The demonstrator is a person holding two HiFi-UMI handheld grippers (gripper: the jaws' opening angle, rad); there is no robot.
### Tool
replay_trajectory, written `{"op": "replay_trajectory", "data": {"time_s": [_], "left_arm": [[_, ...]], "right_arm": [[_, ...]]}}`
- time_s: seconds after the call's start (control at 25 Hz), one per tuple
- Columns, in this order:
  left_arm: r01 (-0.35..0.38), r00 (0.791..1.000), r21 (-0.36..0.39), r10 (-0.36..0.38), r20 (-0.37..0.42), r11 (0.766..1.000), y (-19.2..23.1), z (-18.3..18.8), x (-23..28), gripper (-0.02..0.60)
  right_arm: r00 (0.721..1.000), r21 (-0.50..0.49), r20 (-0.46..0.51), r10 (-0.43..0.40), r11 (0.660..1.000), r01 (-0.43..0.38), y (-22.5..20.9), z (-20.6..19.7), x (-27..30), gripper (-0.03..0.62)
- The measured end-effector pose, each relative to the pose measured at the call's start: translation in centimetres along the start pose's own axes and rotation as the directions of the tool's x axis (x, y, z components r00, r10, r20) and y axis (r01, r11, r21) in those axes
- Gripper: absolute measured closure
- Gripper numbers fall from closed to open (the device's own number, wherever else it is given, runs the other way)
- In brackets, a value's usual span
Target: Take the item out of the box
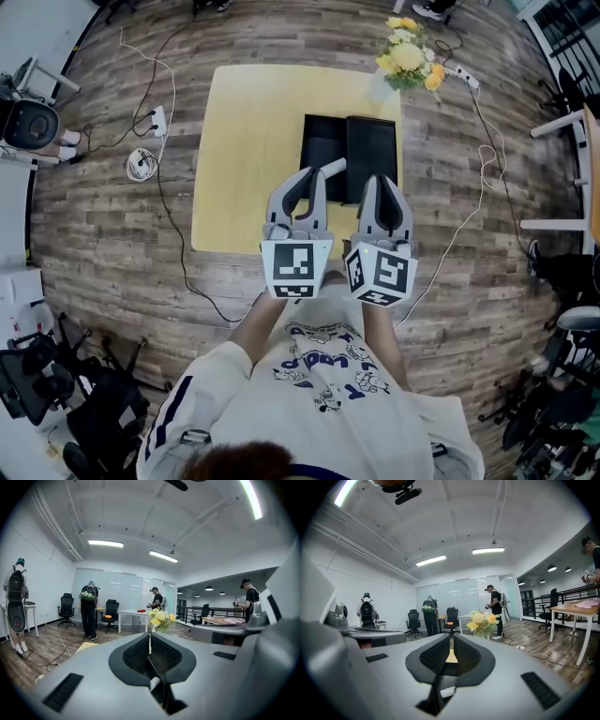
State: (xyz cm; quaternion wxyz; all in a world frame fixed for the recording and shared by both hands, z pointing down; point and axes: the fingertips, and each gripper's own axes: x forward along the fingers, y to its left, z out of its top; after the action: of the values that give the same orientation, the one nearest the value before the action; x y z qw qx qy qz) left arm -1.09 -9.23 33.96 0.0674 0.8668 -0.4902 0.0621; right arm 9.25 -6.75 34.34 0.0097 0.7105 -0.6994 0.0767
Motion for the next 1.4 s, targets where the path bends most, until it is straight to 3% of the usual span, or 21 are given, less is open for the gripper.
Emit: {"op": "replay_trajectory", "data": {"time_s": [0.36,0.8,1.04,1.2,1.28,1.4], "left_arm": [[0.024,0.995,0.005,-0.023,-0.098,1.000,0.6,-2.3,3.4,0.560],[0.065,0.959,0.003,-0.061,-0.277,0.998,0.3,-6.8,6.5,0.560],[0.095,0.917,-0.011,-0.092,-0.389,0.995,0.1,-9.9,8.2,0.560],[0.126,0.874,0.011,-0.106,-0.475,0.992,-0.2,-12.0,9.0,0.553],[0.145,0.844,0.005,-0.121,-0.522,0.989,-0.4,-13.2,9.3,0.478],[0.161,0.814,0.013,-0.125,-0.568,0.987,-0.4,-14.7,9.7,0.468]], "right_arm": [[0.997,0.009,-0.072,-0.018,1.000,0.018,-1.3,-2.1,3.0,0.551],[0.986,0.022,-0.169,-0.010,1.000,0.013,-2.9,-4.7,5.4,0.551],[0.975,0.026,-0.221,0.001,1.000,0.004,-3.9,-6.2,6.5,0.551],[0.966,0.036,-0.258,0.011,0.999,-0.002,-4.5,-7.4,7.1,0.551],[0.961,0.040,-0.276,0.017,0.999,-0.006,-4.6,-8.1,7.4,0.551],[0.952,0.045,-0.305,0.026,0.999,-0.013,-4.8,-9.2,7.8,0.551]]}}
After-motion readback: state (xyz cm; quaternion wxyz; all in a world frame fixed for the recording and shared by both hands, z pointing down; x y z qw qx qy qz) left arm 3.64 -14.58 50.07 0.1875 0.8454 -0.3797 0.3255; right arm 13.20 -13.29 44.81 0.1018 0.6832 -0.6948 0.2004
